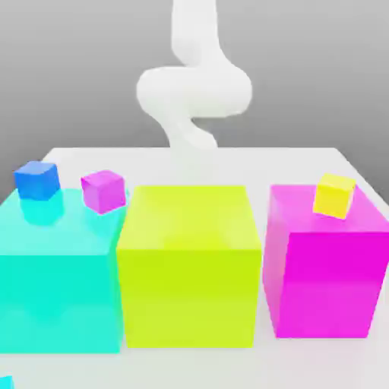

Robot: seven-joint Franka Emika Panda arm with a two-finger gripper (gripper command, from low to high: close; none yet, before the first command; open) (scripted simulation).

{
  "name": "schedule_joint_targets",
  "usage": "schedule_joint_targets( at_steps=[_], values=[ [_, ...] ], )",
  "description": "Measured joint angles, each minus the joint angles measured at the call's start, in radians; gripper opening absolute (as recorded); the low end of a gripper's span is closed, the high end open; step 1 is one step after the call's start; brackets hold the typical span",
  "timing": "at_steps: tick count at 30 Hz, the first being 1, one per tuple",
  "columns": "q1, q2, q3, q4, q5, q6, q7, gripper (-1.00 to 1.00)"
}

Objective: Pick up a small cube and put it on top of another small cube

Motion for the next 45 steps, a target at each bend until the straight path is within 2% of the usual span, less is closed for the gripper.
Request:
schedule_joint_targets(
  at_steps=[9,17,28,39,42,43,45],
  values=[
    [-0.056,0.344,-0.068,0.076,0.224,-0.004,0.357,0.0],
    [-0.113,0.629,-0.098,0.137,0.328,0.007,0.731,0.0],
    [-0.135,0.97,-0.178,0.208,0.344,0.076,1.323,0.0],
    [-0.069,1.242,-0.363,0.271,0.301,0.178,1.937,0.0],
    [-0.084,1.345,-0.351,0.299,0.336,0.245,1.977,0.0],
    [-0.097,1.384,-0.335,0.31,0.354,0.271,1.97,-1.0],
    [-0.097,1.384,-0.335,0.31,0.354,0.272,1.97,-1.0]
  ],
)
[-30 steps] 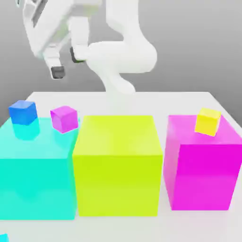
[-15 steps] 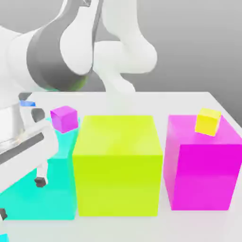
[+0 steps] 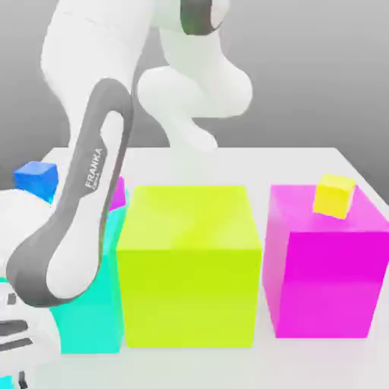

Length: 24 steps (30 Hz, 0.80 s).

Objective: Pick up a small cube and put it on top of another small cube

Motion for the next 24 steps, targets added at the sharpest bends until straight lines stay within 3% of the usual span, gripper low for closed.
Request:
schedule_joint_targets(
  at_steps=[4,8,17,24],
  values=[
    [-0.007,0.019,0.009,0.005,0.008,0.016,-0.002,-1.0],
    [0.028,-0.088,-0.038,-0.023,-0.05,-0.063,0.031,-1.0],
    [-0.084,-0.271,0.081,-0.059,-0.018,-0.268,-0.426,-1.0],
    [-0.118,-0.472,0.111,-0.14,-0.039,-0.391,-0.77,-1.0]
  ],
)
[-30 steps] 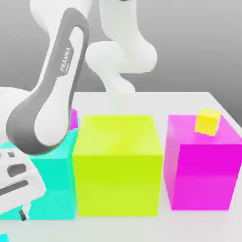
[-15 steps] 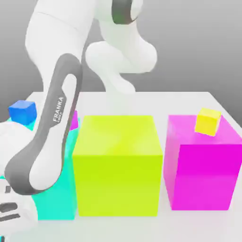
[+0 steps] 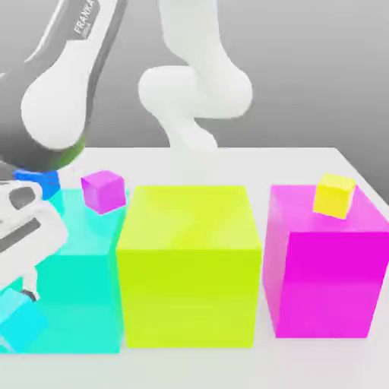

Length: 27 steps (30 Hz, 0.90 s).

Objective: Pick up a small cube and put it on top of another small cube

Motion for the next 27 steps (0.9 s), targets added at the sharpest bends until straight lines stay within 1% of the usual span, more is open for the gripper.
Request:
schedule_joint_targets(
  at_steps=[5,10,16,25,26,27],
  values=[
    [-0.011,-0.167,0.001,-0.099,-0.048,-0.058,-0.197,-1.0],
    [-0.012,-0.344,0.001,-0.201,-0.128,-0.105,-0.372,-1.0],
    [-0.02,-0.567,0.013,-0.326,-0.261,-0.155,-0.553,-1.0],
    [-0.056,-0.901,0.064,-0.51,-0.502,-0.243,-0.783,-1.0],
    [-0.06,-0.931,0.068,-0.531,-0.521,-0.251,-0.803,-1.0],
    [-0.061,-0.939,0.064,-0.555,-0.521,-0.24,-0.809,-1.0]
  ],
)
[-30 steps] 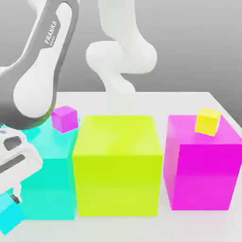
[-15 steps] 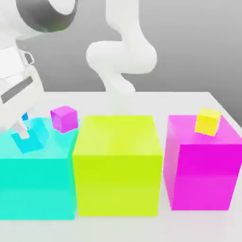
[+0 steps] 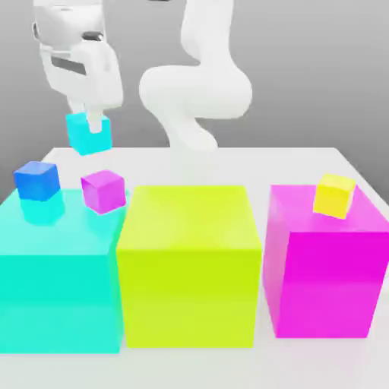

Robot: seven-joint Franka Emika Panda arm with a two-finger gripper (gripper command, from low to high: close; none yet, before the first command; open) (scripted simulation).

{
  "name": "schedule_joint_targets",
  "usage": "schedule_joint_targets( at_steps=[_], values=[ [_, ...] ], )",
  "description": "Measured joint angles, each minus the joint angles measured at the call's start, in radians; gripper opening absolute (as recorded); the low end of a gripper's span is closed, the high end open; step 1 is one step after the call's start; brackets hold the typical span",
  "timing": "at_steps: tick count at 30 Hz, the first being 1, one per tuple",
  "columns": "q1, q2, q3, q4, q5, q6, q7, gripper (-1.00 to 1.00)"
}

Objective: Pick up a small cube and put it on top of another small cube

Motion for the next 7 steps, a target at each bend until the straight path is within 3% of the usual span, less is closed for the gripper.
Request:
schedule_joint_targets(
  at_steps=[4,5,7],
  values=[
    [-0.008,0.039,-0.017,-0.11,-0.01,0.143,-0.007,-1.0],
    [-0.01,0.048,-0.019,-0.129,-0.012,0.172,-0.008,1.0],
    [-0.01,0.048,-0.019,-0.129,-0.012,0.172,-0.008,1.0]
  ],
)
